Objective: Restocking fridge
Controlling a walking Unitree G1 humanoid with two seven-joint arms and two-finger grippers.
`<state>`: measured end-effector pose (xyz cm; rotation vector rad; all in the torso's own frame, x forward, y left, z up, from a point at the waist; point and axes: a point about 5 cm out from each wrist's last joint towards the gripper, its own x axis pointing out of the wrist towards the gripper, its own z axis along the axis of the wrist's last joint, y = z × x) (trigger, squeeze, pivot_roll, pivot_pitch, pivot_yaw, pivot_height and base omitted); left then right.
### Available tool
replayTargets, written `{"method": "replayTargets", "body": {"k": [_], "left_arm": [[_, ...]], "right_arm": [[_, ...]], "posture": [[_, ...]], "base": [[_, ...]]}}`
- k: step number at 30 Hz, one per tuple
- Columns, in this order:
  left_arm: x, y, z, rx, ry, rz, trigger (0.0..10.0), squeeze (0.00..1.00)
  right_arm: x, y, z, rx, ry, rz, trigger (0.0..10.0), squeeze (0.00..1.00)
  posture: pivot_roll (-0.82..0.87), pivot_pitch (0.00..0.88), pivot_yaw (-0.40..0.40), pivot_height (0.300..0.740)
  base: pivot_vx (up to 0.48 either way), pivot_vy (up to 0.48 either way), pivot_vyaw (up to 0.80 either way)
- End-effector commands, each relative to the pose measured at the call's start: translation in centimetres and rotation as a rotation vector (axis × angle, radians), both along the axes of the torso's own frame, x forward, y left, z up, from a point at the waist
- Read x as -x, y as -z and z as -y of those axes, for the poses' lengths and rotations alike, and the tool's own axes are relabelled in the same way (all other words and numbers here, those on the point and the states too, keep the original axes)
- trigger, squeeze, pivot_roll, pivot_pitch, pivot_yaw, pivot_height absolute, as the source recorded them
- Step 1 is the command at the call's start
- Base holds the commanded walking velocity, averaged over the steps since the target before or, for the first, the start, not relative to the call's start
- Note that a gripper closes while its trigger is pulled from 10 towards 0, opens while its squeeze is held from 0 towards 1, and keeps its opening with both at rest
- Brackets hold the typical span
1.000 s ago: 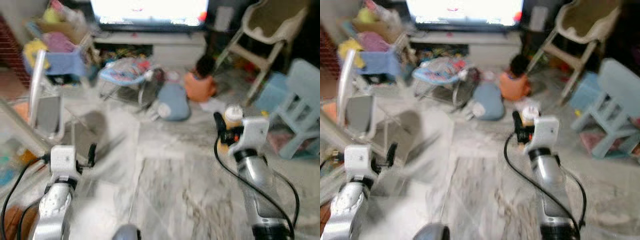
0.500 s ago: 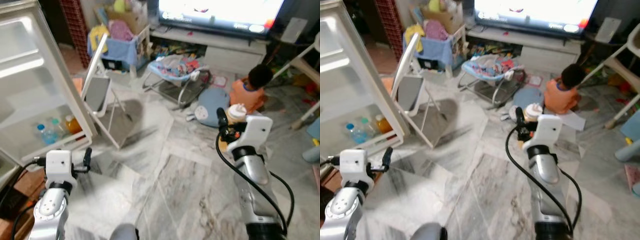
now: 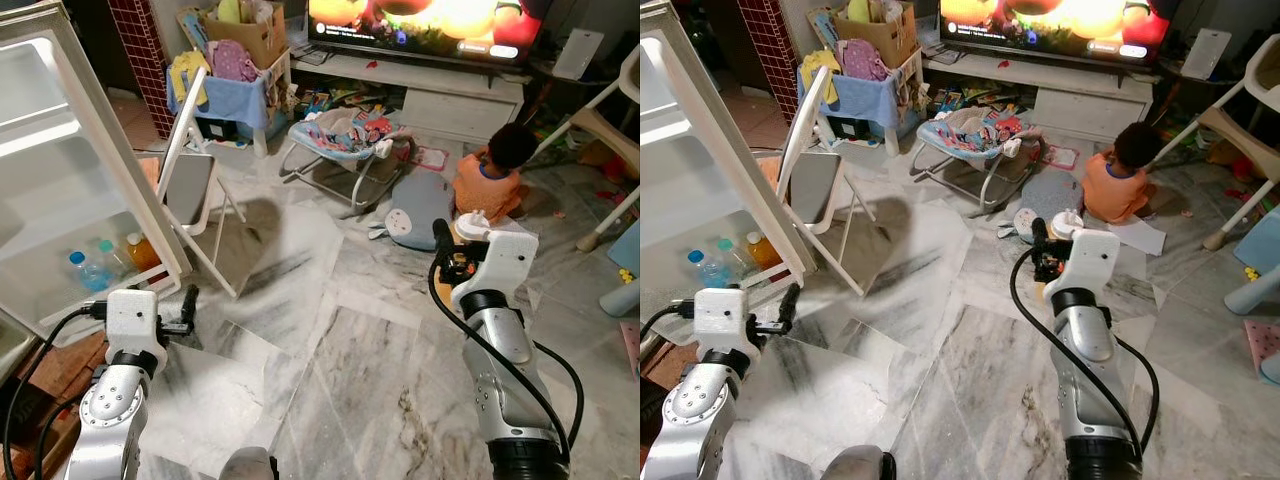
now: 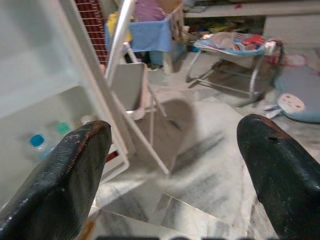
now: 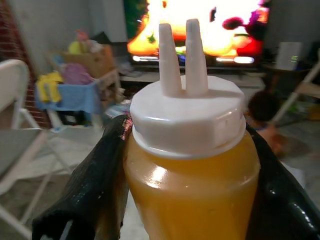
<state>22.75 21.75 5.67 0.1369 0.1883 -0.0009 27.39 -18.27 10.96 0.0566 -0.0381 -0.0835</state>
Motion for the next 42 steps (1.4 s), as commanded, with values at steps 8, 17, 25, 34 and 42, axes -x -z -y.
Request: {"method": "replayTargets", "body": {"k": [8, 17, 25, 34, 42], "left_arm": [[-1.0, -0.2, 0.1, -0.032, 0.006, 0.003, 10.0, 0.0], [-0.6, 0.0, 0.0, -0.031, 0.008, -0.007, 10.0, 0.0], [-0.5, 0.3, 0.1, -0.026, 0.006, -0.014, 10.0, 0.0], [-0.6, 0.6, 0.0, -0.034, 0.005, -0.025, 10.0, 0.0], [-0.8, 0.6, 0.1, -0.044, 0.003, -0.027, 10.0, 0.0]], "right_arm": [[0.2, -0.2, -0.2, 0.015, -0.034, -0.007, 10.0, 0.0], [-0.5, -0.7, -0.6, 0.0, -0.067, 0.014, 10.0, 0.0], [-1.1, -0.8, -1.2, 0.013, -0.099, 0.019, 10.0, 0.0], [-0.6, -0.5, -3.0, 0.026, -0.165, 0.026, 10.0, 0.0], [-1.0, -0.6, -3.1, 0.026, -0.171, 0.028, 10.0, 0.0]], "posture": [[0.08, 0.0, 0.014, 0.74], [0.1, 0.0, -0.005, 0.74], [0.1, 0.0, -0.009, 0.74], [0.11, 0.001, -0.004, 0.74], [0.11, 0.013, -0.008, 0.74]], "base": [[0.0, 0.0, 0.0], [0.0, 0.47, 0.59], [0.0, 0.48, 0.0], [0.0, 0.48, 0.44], [0.0, 0.48, 0.8]]}}
